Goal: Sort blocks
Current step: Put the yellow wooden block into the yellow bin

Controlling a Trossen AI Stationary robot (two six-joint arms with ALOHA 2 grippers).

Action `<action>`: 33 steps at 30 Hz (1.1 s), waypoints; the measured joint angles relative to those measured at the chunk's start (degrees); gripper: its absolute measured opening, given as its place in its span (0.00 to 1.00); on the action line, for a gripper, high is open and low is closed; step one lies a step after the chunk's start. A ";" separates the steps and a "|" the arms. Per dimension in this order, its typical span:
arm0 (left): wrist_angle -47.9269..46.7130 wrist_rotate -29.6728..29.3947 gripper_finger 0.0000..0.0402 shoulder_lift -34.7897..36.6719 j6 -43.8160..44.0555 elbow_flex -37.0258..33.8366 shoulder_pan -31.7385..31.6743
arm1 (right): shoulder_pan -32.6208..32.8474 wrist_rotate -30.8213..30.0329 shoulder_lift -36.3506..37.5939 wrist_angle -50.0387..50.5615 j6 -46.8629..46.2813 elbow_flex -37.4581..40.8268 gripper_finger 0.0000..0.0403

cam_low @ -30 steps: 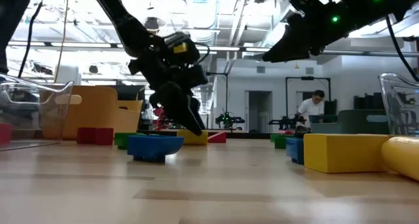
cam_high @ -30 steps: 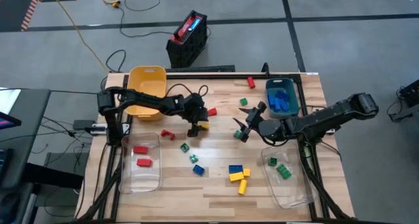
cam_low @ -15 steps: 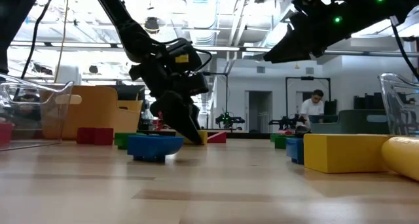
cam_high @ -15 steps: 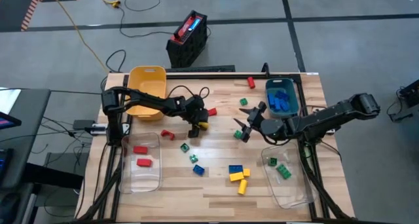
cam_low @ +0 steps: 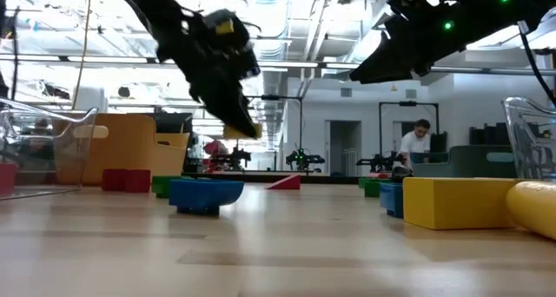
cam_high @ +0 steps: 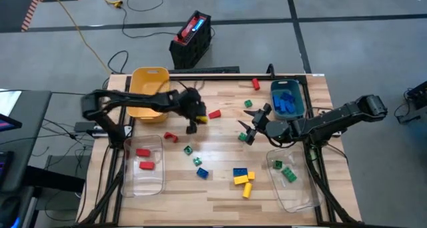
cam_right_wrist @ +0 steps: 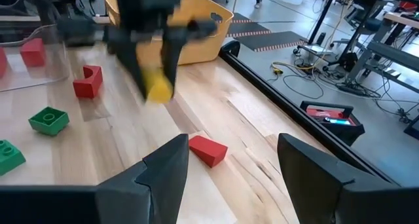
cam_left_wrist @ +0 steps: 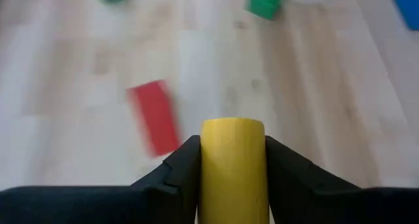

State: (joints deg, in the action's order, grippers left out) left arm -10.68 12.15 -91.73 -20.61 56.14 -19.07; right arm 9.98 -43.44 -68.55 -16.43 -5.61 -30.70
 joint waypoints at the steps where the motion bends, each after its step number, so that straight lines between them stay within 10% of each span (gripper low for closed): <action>1: -1.33 -1.93 0.31 2.03 -0.14 0.00 -0.38 | 0.00 0.00 0.00 -0.02 -0.17 0.00 0.62; 22: 8.86 -26.90 0.31 32.29 17.43 -23.65 -20.48 | -2.28 0.15 0.12 -4.57 7.08 -0.04 0.62; 33: 9.17 -37.92 0.31 39.85 21.56 -29.08 -20.47 | -17.52 17.19 3.81 -20.71 22.67 -0.68 0.62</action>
State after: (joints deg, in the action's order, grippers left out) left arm -1.52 -25.77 -51.88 0.95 27.06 -39.54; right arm -7.54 -26.25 -64.75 -37.14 17.07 -31.38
